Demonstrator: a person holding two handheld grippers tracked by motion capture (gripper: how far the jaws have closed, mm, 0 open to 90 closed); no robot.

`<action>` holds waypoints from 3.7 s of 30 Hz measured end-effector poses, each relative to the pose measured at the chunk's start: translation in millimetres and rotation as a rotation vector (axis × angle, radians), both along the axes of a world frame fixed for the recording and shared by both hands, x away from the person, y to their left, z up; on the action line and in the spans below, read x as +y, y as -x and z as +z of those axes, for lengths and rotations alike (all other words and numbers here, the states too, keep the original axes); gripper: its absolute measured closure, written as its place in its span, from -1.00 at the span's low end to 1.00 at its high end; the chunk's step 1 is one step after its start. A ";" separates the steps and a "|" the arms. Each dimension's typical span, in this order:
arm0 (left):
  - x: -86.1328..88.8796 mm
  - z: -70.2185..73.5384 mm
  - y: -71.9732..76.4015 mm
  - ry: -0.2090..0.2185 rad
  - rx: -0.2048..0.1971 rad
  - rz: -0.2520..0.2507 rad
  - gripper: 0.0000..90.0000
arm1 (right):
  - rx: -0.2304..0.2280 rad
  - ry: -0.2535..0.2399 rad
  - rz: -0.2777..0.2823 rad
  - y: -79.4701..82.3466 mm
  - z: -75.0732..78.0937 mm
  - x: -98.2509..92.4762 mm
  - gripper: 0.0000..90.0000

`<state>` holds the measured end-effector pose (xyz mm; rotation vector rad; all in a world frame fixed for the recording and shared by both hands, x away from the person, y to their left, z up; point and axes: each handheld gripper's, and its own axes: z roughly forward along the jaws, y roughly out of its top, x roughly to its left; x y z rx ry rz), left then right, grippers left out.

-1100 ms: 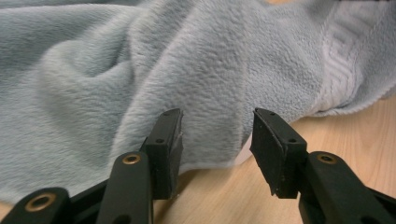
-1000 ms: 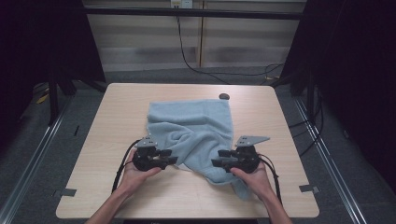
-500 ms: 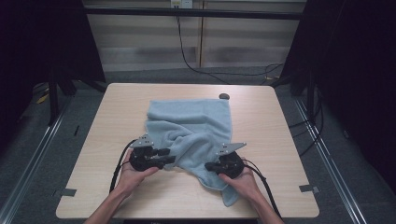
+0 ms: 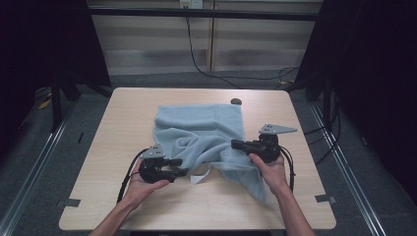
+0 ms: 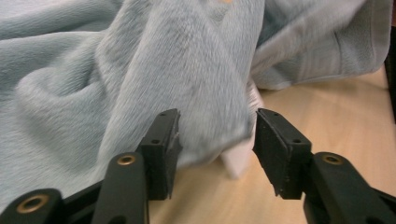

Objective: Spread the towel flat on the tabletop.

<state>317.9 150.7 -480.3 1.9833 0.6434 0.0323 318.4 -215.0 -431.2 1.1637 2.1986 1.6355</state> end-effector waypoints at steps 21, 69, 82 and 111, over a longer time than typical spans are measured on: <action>-6.0 24.3 -15.8 0.117 0.031 0.008 0.85 | 0.126 0.055 -0.017 -11.9 -61.5 -7.9 0.93; 53.9 44.2 -23.7 0.217 0.013 0.197 0.81 | 0.021 0.116 0.163 73.0 -25.9 17.8 0.91; 56.2 54.2 -14.3 0.250 0.007 0.186 0.81 | 0.056 0.056 0.079 48.9 -29.5 -2.9 0.88; 85.0 49.3 11.3 0.219 -0.013 0.178 0.81 | 0.043 0.120 0.100 13.9 -36.4 46.0 0.80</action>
